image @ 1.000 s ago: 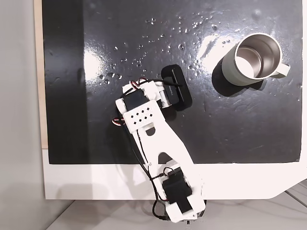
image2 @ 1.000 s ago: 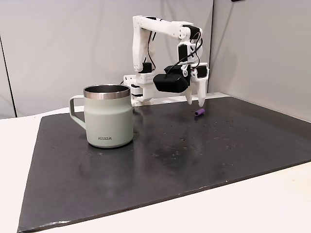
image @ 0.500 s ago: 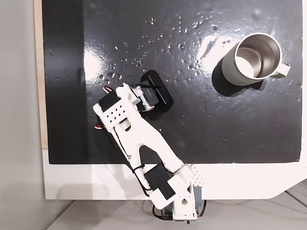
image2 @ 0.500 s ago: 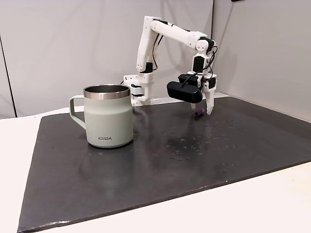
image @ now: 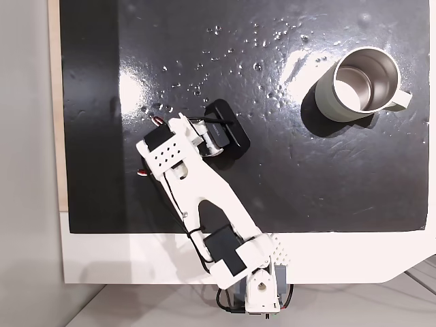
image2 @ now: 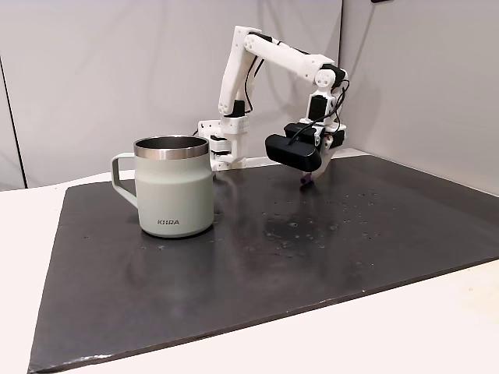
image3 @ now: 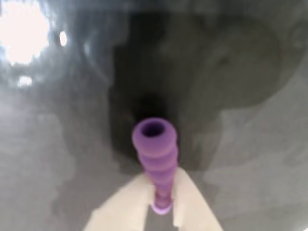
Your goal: Grasp a pengrip and put it in the cup.
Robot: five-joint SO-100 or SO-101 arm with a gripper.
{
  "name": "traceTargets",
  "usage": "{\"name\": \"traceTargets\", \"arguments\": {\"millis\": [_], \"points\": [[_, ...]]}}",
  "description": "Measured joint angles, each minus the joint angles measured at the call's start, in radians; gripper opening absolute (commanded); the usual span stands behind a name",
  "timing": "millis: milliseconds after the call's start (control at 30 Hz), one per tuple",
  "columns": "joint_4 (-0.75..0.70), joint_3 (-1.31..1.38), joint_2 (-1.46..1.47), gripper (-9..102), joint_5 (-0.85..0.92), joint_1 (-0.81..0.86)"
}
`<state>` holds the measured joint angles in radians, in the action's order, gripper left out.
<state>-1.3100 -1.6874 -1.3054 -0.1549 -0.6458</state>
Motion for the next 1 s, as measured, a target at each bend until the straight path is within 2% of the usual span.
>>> {"name": "traceTargets", "arguments": {"millis": [267, 467, 733, 1000], "points": [[-0.020, 0.000, -0.012, 0, 0.012, 0.021], [-0.163, 0.120, -0.132, 0, 0.080, 0.110], [-0.380, 0.305, -0.276, 0, 0.324, 0.430], [-0.422, 0.532, -0.262, 0, 0.609, 0.822]]}}
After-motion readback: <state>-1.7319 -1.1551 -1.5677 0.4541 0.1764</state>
